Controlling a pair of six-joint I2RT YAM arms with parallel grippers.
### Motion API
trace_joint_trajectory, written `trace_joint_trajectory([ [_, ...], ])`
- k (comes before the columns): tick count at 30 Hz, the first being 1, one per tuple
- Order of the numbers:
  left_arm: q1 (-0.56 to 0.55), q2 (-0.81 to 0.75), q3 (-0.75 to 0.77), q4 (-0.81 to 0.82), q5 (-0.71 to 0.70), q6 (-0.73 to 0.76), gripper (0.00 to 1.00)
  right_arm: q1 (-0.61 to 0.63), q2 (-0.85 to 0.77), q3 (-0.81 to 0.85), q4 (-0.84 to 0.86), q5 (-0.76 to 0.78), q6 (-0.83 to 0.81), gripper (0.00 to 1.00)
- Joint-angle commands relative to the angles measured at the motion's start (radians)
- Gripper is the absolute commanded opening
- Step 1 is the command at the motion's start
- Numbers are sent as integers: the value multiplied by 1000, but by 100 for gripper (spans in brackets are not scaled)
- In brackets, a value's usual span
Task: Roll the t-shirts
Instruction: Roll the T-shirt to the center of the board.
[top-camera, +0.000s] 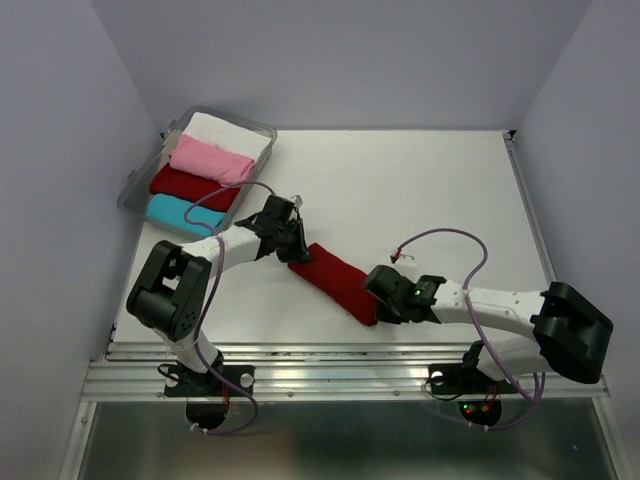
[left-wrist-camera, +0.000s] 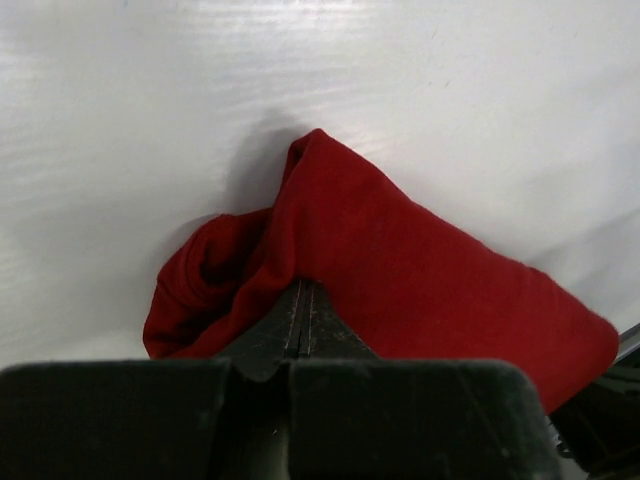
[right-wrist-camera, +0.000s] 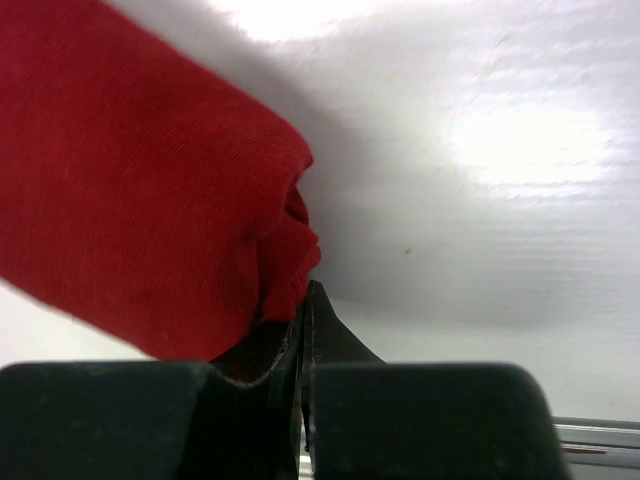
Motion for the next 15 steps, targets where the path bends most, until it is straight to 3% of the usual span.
trace_joint_trajectory([
  [1,1,-96,-90,-39,-40,-11,0,-2,79,112,-108,175,-29,1],
  [6,0,-226,-150,-51,-40,-57,0,-11,168,218,-203,278,-64,1],
  [15,-5,-369,-143,-103,-29,-93,0,-11,23,366,-309,287,-95,1],
])
